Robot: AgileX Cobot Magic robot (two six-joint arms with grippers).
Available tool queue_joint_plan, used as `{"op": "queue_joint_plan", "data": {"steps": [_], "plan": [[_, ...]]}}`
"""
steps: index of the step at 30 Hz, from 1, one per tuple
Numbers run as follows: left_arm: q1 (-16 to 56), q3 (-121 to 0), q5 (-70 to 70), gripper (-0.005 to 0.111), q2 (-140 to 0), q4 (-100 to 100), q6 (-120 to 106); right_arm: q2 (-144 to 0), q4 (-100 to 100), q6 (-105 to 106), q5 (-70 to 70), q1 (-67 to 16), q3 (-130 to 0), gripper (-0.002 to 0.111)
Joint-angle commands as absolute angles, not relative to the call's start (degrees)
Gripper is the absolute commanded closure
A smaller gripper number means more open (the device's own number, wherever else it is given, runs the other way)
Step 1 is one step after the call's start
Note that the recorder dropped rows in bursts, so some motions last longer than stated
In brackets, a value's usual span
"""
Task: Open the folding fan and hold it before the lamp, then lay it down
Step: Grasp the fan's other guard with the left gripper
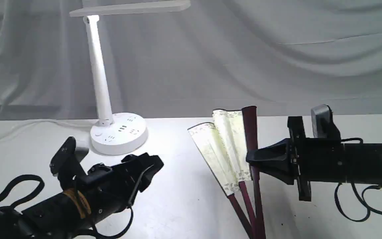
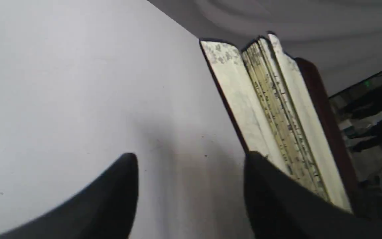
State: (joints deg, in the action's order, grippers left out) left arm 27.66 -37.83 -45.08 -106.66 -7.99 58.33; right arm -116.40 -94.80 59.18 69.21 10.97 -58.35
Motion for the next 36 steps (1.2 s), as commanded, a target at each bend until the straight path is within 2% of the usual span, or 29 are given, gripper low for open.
{"op": "queue_joint_plan", "data": {"steps": [1,7,12,21,36], "plan": [[28.0,-38.2,-47.9,0.049,-108.6,-11.5,66.4,-115.5,-95.3,60.2,70.0,11.4,-58.1,0.108],[28.0,-43.7,-52.3,0.049,-115.5,-23.3,83.1,-115.5,-95.2,60.2,70.0,11.4,-58.1,0.108],[28.0,-47.7,-58.2,0.049,-120.5,-25.7,91.5,-115.5,-95.3,60.3,70.0,11.4,-58.1,0.108],[28.0,-54.2,-64.7,0.049,-127.8,-27.4,100.4,-115.5,-94.9,61.2,70.0,11.4,-58.1,0.108],[28.0,-65.8,-66.6,0.05,-134.8,-27.3,107.4,-115.5,-93.1,61.4,70.0,11.4,-58.1,0.108]]}}
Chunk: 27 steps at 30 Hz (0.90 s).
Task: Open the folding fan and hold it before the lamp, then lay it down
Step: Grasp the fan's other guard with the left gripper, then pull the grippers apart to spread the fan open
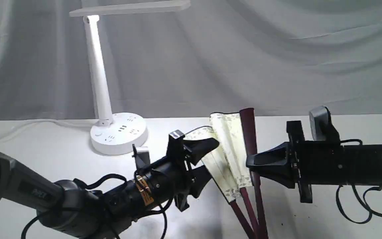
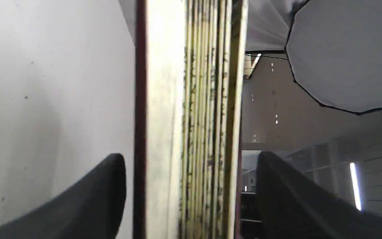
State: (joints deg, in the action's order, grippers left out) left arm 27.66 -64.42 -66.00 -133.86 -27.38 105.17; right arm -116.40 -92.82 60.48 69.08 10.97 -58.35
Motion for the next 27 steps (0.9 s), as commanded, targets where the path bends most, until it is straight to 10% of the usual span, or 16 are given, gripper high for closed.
{"op": "queue_joint_plan", "data": {"steps": [1,27], "plan": [[28.0,-66.0,-66.7,0.051,-135.1,-27.2,108.7,-115.5,-93.4,61.4,70.0,11.4,-58.1,0.108],[28.0,-66.1,-69.5,0.107,-135.6,-24.3,111.0,-115.5,-97.8,61.7,70.0,10.7,-58.1,0.108]]}}
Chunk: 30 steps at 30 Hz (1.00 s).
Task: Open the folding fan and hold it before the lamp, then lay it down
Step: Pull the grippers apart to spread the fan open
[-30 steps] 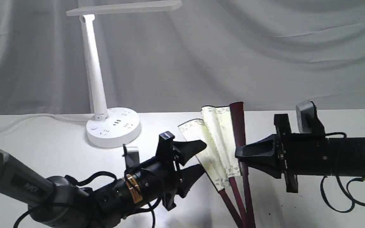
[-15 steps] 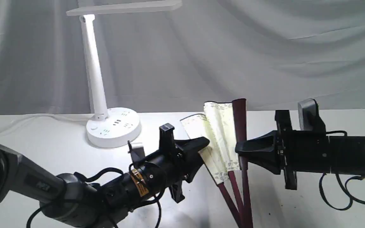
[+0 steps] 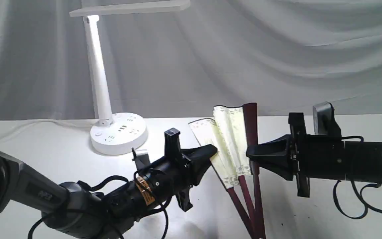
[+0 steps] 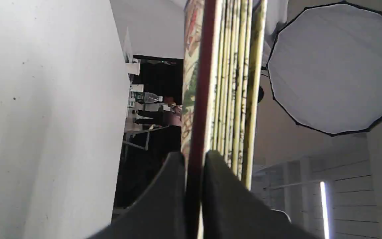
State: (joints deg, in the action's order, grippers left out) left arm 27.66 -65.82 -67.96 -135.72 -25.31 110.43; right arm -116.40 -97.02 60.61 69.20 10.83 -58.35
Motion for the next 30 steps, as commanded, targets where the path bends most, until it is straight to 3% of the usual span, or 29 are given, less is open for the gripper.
{"op": "queue_joint_plan", "data": {"steps": [1,12,30], "plan": [[28.0,-66.1,-70.0,0.107,-135.6,-24.0,111.0,-115.5,-98.2,61.7,70.0,10.8,-58.1,0.108],[28.0,-66.1,-70.0,0.107,-135.1,-17.9,111.1,-115.7,-99.9,61.7,67.8,11.4,-58.1,0.108],[28.0,-66.1,-70.0,0.107,-132.6,-11.7,108.9,-122.2,-99.9,61.1,70.0,21.9,-58.1,0.108]]}}
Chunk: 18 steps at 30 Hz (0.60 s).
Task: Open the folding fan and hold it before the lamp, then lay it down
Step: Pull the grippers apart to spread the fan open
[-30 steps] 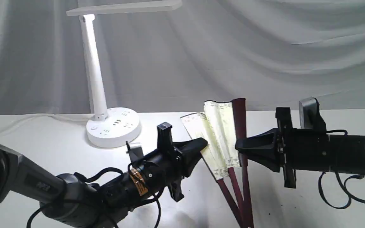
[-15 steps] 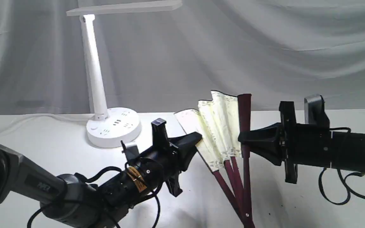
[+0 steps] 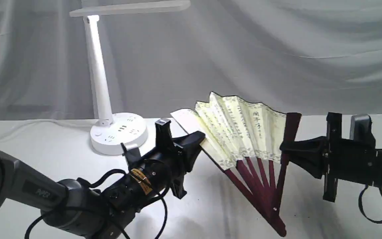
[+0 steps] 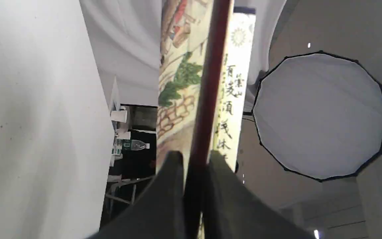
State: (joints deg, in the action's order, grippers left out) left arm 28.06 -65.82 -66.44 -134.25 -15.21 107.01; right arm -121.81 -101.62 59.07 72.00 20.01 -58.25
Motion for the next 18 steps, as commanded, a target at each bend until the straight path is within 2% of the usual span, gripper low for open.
{"op": "queue_joint_plan", "data": {"steps": [1,12,18], "plan": [[28.0,-66.1,-70.0,0.107,-132.6,-11.7,108.9,-122.2,-99.9,61.1,70.0,22.6,-58.1,0.108],[28.0,-66.1,-70.0,0.107,-132.6,-7.1,105.8,-122.2,-99.9,61.1,70.0,29.0,-58.1,0.108],[30.5,-66.1,-70.0,0.107,-132.6,0.8,104.3,-122.2,-99.9,61.1,70.0,32.2,-58.1,0.108]]}}
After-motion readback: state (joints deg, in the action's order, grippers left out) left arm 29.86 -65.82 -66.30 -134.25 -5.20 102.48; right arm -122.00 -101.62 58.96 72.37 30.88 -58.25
